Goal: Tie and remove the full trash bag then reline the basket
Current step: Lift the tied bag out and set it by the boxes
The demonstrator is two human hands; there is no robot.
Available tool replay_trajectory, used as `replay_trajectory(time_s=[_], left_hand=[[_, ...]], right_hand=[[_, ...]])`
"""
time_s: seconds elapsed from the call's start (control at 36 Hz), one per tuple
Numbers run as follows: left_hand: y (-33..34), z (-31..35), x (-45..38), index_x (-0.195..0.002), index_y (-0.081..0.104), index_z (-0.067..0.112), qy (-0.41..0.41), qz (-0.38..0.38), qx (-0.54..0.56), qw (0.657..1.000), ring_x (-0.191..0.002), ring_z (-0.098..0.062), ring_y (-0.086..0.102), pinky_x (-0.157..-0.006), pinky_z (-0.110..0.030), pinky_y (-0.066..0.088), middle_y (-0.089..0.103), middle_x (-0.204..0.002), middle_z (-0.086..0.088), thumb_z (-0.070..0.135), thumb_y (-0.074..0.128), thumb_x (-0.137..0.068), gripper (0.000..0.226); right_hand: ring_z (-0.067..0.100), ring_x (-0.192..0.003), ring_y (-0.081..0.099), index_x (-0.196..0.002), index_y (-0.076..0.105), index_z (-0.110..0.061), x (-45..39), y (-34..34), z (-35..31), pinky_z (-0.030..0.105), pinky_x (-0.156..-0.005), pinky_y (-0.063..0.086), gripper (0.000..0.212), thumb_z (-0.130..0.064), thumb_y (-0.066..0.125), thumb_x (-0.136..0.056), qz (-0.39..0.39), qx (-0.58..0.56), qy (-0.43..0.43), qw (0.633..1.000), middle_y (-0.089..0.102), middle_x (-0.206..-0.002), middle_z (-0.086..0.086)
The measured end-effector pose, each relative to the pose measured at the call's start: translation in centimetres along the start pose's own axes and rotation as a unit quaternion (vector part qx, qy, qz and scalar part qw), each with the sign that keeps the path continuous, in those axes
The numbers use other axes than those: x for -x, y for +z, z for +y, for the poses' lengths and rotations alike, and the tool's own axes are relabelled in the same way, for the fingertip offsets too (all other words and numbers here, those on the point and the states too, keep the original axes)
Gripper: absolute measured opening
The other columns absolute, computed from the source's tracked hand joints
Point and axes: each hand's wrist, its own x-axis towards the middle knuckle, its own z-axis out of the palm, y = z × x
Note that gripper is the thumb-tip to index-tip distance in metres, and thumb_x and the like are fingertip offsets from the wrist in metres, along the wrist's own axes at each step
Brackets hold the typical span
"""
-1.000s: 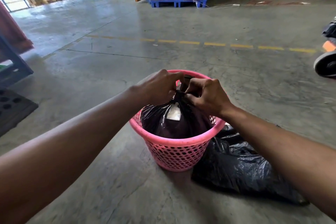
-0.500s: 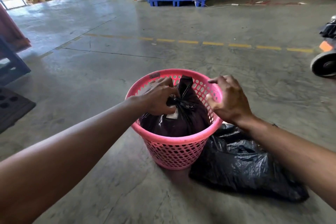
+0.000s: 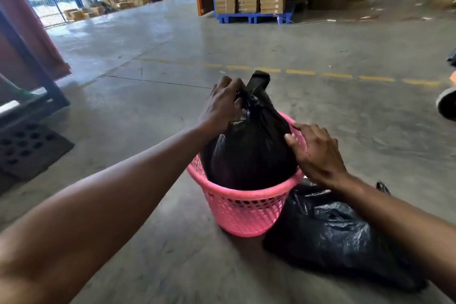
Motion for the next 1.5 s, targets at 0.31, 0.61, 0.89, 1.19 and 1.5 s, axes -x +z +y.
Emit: replay_trajectory(time_s=[0.31,0.61,0.89,1.19,1.5], left_hand=[[-17.9,4.9,-3.1,-0.078,0.061,0.035,-0.024,0.168,0.201,0.965,-0.099,-0.027,0.071,-0.086,-0.05,0.059,0.071,-0.095,0.003,0.032,0.069,-0.073,0.009],[-31.8,-3.1,0.8,-0.075,0.07,0.031,-0.103,0.33,0.147,0.927,-0.067,0.003,0.066,-0.066,-0.025,0.058,0.07,-0.077,0.013,0.034,0.082,-0.075,0.012],[-35.0,-21.2,7.8,-0.078,0.074,0.021,-0.308,0.345,0.152,0.873,-0.072,-0.01,0.072,-0.074,-0.031,0.062,0.077,-0.079,0.003,0.016,0.085,-0.072,0.014],[-37.2,-34.6,17.2,-0.073,0.068,0.028,-0.427,0.345,0.146,0.823,-0.07,-0.004,0.065,-0.072,-0.022,0.053,0.071,-0.076,0.011,0.014,0.085,-0.077,0.022],[-39.6,-46.6,23.9,-0.08,0.067,0.028,-0.483,0.37,0.082,0.789,-0.075,-0.01,0.063,-0.07,-0.016,0.051,0.068,-0.081,0.007,0.016,0.083,-0.08,0.02]], right_hand=[[0.018,-0.144,0.042,-0.158,0.029,-0.027,-7.2,-8.3,-11.9,0.04,-0.12,0.035,0.121,-0.088,0.065,-0.06,0.049,-0.198,-0.182,0.962,0.043,-0.156,0.0],[0.019,-0.119,0.053,-0.149,0.042,-0.034,-14.8,-4.2,-26.8,0.032,-0.101,0.044,0.101,-0.089,0.06,-0.065,-0.036,-0.224,-0.284,0.932,0.057,-0.127,0.007],[0.031,-0.129,0.056,-0.154,0.028,-0.044,-12.1,11.3,-39.7,0.042,-0.112,0.043,0.084,-0.063,0.065,-0.08,-0.204,-0.288,-0.236,0.905,0.052,-0.142,0.012],[0.004,-0.141,0.025,-0.16,0.014,-0.037,-6.1,23.9,-52.4,0.031,-0.115,0.033,0.137,-0.06,0.093,-0.051,-0.315,-0.338,-0.224,0.858,0.029,-0.157,-0.003],[0.021,-0.145,0.035,-0.16,0.018,-0.036,-5.8,37.7,-62.1,0.036,-0.118,0.036,0.123,-0.048,0.09,-0.06,-0.385,-0.321,-0.248,0.829,0.032,-0.156,0.003]])
